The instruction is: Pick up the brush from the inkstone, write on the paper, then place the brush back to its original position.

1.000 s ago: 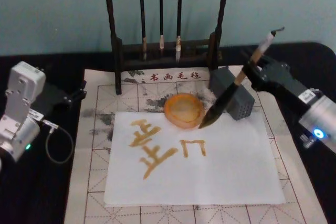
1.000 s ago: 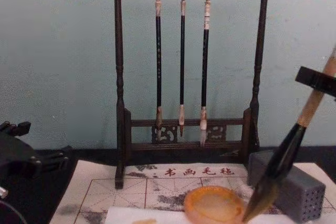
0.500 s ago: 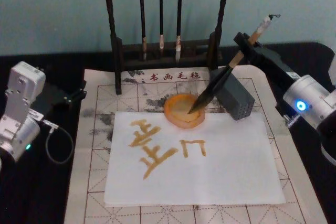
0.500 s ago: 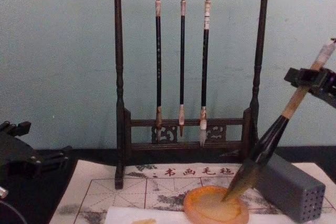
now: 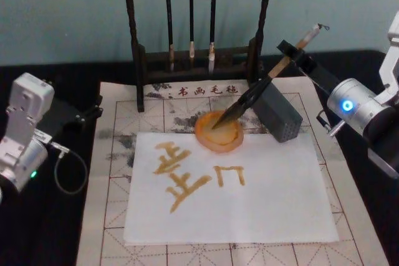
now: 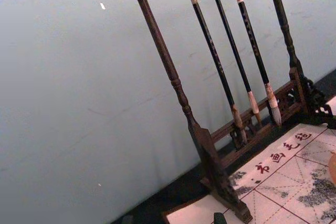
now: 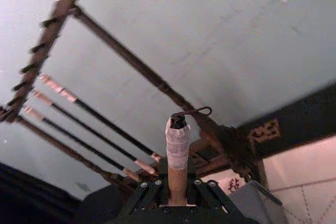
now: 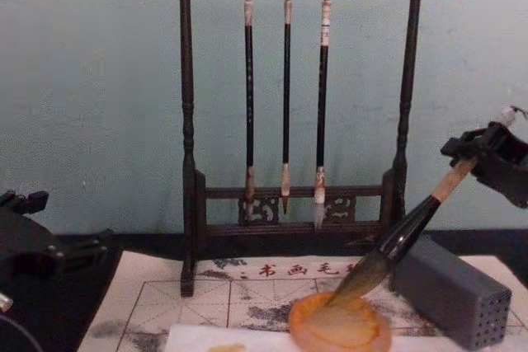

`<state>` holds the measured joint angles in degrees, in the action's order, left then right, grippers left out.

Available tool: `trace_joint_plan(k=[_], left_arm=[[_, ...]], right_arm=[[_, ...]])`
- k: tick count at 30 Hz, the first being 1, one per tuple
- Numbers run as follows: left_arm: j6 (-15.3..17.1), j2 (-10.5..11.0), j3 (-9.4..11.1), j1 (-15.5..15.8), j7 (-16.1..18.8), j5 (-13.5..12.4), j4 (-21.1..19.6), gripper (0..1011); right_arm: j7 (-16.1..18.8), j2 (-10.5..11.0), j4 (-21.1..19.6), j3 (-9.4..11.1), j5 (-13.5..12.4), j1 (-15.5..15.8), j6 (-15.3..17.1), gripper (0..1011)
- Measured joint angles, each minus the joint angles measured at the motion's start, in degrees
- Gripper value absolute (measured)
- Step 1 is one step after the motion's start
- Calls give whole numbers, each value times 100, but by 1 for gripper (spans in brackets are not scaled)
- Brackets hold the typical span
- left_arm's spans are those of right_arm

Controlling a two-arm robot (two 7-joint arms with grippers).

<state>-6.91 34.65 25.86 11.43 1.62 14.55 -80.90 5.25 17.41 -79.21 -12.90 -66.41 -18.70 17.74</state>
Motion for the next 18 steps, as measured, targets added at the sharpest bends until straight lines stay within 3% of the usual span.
trace_joint_plan(k=[11, 18], left_arm=[[0, 0, 0, 0, 0, 0, 0, 1001], [0, 0, 0, 0, 0, 0, 0, 1001]], right_arm=[[-543, -207, 414, 180, -659, -197, 269, 195], [-801, -257, 569, 197, -917, -255, 351, 195]])
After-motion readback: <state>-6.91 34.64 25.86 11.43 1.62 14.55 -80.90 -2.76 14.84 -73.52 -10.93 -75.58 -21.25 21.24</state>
